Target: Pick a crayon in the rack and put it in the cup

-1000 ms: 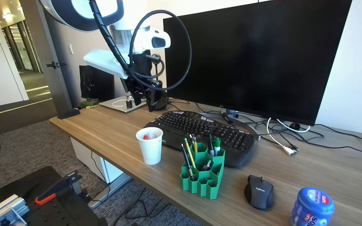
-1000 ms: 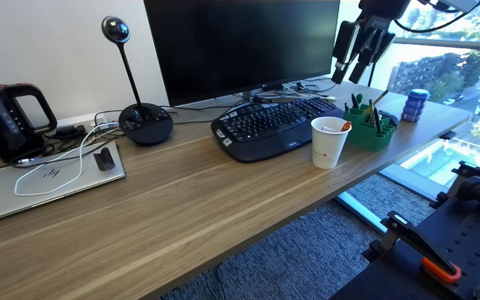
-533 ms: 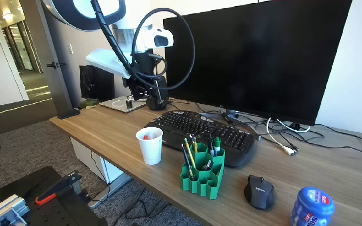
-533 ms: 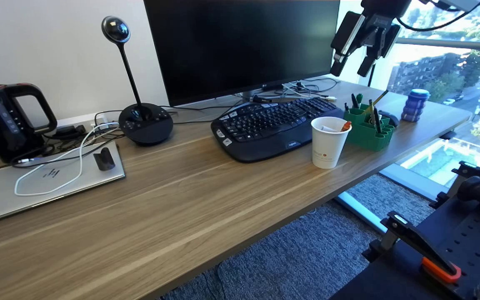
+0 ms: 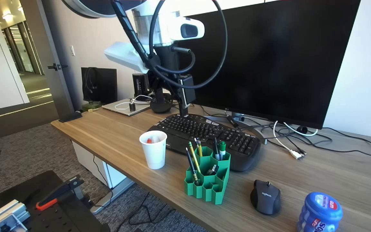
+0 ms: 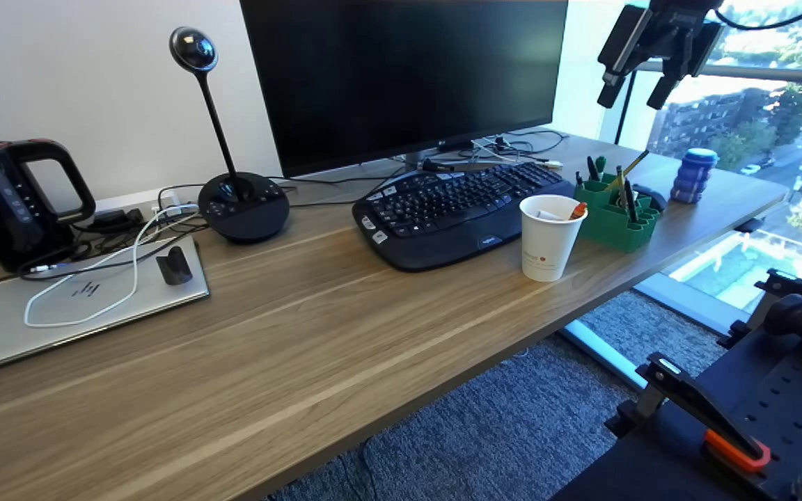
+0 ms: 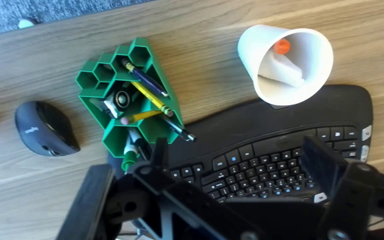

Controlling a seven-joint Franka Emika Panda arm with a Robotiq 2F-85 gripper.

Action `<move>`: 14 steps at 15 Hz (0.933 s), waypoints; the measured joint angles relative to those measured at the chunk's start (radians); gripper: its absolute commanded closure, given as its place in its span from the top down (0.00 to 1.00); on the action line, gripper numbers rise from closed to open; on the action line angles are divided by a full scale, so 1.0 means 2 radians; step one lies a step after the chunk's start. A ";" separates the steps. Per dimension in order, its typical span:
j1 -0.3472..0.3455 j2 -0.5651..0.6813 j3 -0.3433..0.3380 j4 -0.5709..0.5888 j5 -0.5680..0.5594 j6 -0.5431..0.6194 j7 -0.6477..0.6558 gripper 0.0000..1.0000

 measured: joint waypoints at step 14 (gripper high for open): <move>-0.020 0.003 -0.031 0.033 -0.086 -0.151 0.063 1.00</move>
